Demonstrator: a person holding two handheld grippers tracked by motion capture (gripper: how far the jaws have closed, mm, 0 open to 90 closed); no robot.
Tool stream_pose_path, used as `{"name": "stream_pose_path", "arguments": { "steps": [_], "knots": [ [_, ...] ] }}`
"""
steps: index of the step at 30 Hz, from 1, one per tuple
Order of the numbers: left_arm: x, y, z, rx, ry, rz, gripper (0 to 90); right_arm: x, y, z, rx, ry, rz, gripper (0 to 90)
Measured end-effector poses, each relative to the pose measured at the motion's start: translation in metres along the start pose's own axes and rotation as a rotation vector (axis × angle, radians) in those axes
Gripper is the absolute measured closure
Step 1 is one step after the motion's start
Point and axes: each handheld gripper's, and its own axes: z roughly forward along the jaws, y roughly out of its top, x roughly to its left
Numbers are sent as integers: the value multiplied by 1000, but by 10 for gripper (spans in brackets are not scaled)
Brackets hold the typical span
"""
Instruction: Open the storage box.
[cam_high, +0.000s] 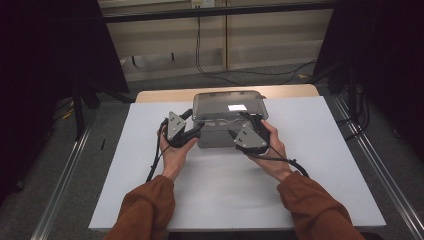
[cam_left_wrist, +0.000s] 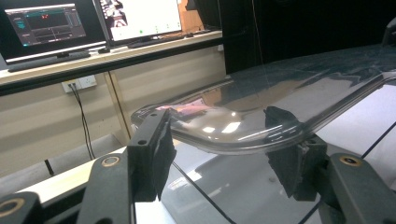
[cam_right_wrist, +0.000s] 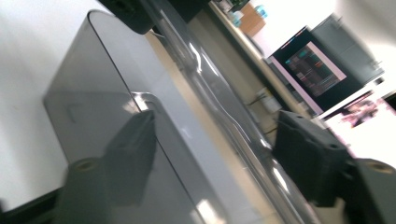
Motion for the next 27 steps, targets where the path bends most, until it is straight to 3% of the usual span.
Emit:
{"name": "stream_pose_path", "arguments": {
  "steps": [6,9,11,13,15,16,20,27],
  "knots": [
    [0,0,0,-2,-1,-2,428,-13,-4,-3,-22,45,128,203],
    [1,2,-1,-11,0,-7,429,-16,-5,-4,-16,45,166,186],
    [2,2,-1,-12,-2,-6,430,-20,-8,-5,-12,60,219,153],
    [2,2,-1,-9,-3,-11,430,-25,-15,-9,-21,43,313,103],
    [2,2,-1,-7,0,-15,430,-27,-17,-10,-25,44,332,99],
    [2,2,-1,-6,4,-17,424,-30,-22,-11,-10,60,352,20],
    [3,1,-1,-6,0,-29,421,-34,-28,-13,-21,70,391,8],
    [3,1,0,-6,1,-40,421,-42,-39,-11,7,49,420,44]
  ]
}}
